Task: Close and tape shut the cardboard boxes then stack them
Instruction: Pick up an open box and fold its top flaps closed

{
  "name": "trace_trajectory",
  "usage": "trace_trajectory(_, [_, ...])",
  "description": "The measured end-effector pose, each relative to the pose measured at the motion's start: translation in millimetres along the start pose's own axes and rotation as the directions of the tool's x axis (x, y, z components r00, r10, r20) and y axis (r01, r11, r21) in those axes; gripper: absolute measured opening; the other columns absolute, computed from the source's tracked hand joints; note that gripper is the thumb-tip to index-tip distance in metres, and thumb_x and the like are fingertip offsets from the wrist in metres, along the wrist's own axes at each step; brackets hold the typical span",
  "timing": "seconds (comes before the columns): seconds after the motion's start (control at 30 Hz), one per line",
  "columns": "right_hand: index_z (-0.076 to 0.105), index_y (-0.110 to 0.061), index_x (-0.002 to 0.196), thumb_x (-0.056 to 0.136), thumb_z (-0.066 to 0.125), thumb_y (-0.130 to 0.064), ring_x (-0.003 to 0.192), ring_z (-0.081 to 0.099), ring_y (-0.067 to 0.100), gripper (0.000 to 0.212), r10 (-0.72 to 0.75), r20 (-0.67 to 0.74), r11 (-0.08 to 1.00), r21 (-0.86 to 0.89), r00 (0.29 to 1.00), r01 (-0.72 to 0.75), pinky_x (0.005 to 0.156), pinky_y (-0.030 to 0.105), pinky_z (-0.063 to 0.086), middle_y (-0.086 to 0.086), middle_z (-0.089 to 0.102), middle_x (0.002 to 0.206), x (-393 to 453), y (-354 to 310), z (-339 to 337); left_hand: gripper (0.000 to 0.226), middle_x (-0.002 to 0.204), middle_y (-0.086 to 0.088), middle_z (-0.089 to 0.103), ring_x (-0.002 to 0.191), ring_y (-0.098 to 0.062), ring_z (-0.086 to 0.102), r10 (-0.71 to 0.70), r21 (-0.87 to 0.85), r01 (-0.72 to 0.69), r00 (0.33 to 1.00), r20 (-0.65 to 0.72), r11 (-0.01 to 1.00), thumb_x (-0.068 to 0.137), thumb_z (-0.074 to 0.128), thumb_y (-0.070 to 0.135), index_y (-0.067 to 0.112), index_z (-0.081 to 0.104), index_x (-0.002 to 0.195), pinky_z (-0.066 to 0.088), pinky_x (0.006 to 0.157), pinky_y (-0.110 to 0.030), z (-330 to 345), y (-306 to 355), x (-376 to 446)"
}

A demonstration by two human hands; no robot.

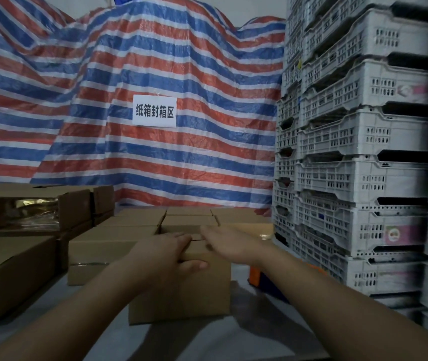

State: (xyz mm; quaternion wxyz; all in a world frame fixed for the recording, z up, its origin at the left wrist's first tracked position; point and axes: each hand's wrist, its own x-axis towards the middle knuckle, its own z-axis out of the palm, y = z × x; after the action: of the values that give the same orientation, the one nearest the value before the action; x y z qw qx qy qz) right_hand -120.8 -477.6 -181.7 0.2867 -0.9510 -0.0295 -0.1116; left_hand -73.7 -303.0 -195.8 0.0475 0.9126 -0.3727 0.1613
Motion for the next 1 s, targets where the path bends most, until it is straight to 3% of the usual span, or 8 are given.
trace_trajectory(0.07, [0.064,-0.016,0.089,0.104,0.034,-0.036,0.082,0.062,0.022,0.039,0.054,-0.204,0.999,0.009,0.977,-0.053,0.078,0.037,0.051,0.008,0.067,0.091,-0.8,11.5,-11.5,0.067,0.139,0.005,0.051,0.119,-0.013,0.051,-0.009,-0.004,0.009,1.000,0.001,1.000,0.086,0.040,0.075,0.033,0.043,0.139,0.038,0.088,-0.026,-0.2,-0.8,0.2])
trace_trajectory(0.13, [0.061,-0.016,0.082,0.102,0.037,-0.031,0.079,0.060,0.018,0.035,0.082,-0.341,0.909,-0.359,0.936,-0.211,0.066,0.030,0.046,0.003,0.064,0.088,-7.0,28.6,-21.4,0.066,0.137,0.005,0.053,0.118,-0.012,0.051,-0.007,-0.004,0.007,1.000,0.000,1.000,0.087,0.040,0.074,0.032,0.044,0.138,0.038,0.087,-0.025,-0.3,-0.9,0.5])
trace_trajectory(0.23, [0.064,-0.019,0.116,0.103,0.038,-0.036,0.109,0.061,0.022,0.033,0.291,-0.294,0.632,-0.655,0.910,-0.414,0.086,0.032,0.046,0.002,0.064,0.120,-22.3,53.5,-21.1,0.064,0.131,0.006,0.056,0.111,-0.010,0.054,-0.003,-0.002,0.003,1.000,-0.007,1.000,0.087,0.041,0.073,0.032,0.046,0.135,0.042,0.088,-0.026,-0.1,-0.5,0.8])
trace_trajectory(0.33, [0.058,-0.016,0.129,0.102,0.043,-0.043,0.116,0.060,0.028,0.041,0.417,-0.279,0.517,-0.710,0.865,-0.478,0.098,0.042,0.050,0.007,0.062,0.128,-36.9,72.5,-13.2,0.062,0.130,0.007,0.056,0.110,-0.009,0.054,-0.001,-0.002,0.001,1.000,-0.023,1.000,0.088,0.042,0.073,0.032,0.048,0.134,0.044,0.088,-0.026,-0.7,0.5,-0.7])
trace_trajectory(0.53, [0.063,-0.019,0.118,0.103,0.042,-0.039,0.104,0.063,0.018,0.032,0.386,-0.318,0.604,-0.623,0.866,-0.498,0.076,0.029,0.043,0.000,0.066,0.119,-52.4,96.7,4.3,0.063,0.132,0.005,0.056,0.113,-0.011,0.054,-0.007,0.029,0.008,0.999,-0.033,1.000,0.089,0.040,0.071,0.030,0.048,0.135,0.044,0.091,-0.028,-2.7,3.0,-4.0])
trace_trajectory(0.7, [0.053,-0.025,0.084,0.095,0.036,-0.066,0.055,0.042,0.007,0.046,0.271,-0.534,0.648,-0.514,0.801,-0.562,0.046,0.025,0.027,-0.010,0.049,0.070,-57.3,105.4,16.9,0.064,0.137,0.005,0.053,0.118,-0.012,0.052,-0.009,-0.006,0.009,1.000,-0.008,1.000,0.089,0.043,0.071,0.032,0.044,0.139,0.043,0.095,-0.029,-4.4,1.6,-8.2])
trace_trajectory(0.9, [0.049,-0.025,0.064,0.092,0.030,-0.075,0.046,0.043,0.005,0.061,0.111,-0.626,0.650,-0.542,0.772,-0.533,0.041,0.024,0.025,-0.010,0.050,0.057,-52.3,115.8,25.2,0.066,0.136,0.007,0.053,0.115,-0.010,0.052,0.016,0.003,-0.016,0.999,-0.052,1.000,0.087,0.041,0.073,0.032,0.044,0.138,0.037,0.084,-0.023,-3.5,5.3,-20.0])
trace_trajectory(1.0, [0.049,-0.026,0.068,0.092,0.030,-0.076,0.050,0.051,0.007,0.058,0.052,-0.635,0.663,-0.555,0.770,-0.503,0.047,0.023,0.041,-0.010,0.051,0.058,-51.0,123.7,25.3,0.063,0.130,0.008,0.055,0.108,-0.008,0.053,0.004,-0.021,-0.005,0.999,-0.041,1.000,0.087,0.041,0.073,0.032,0.047,0.134,0.038,0.078,-0.021,-5.2,8.9,-23.3])
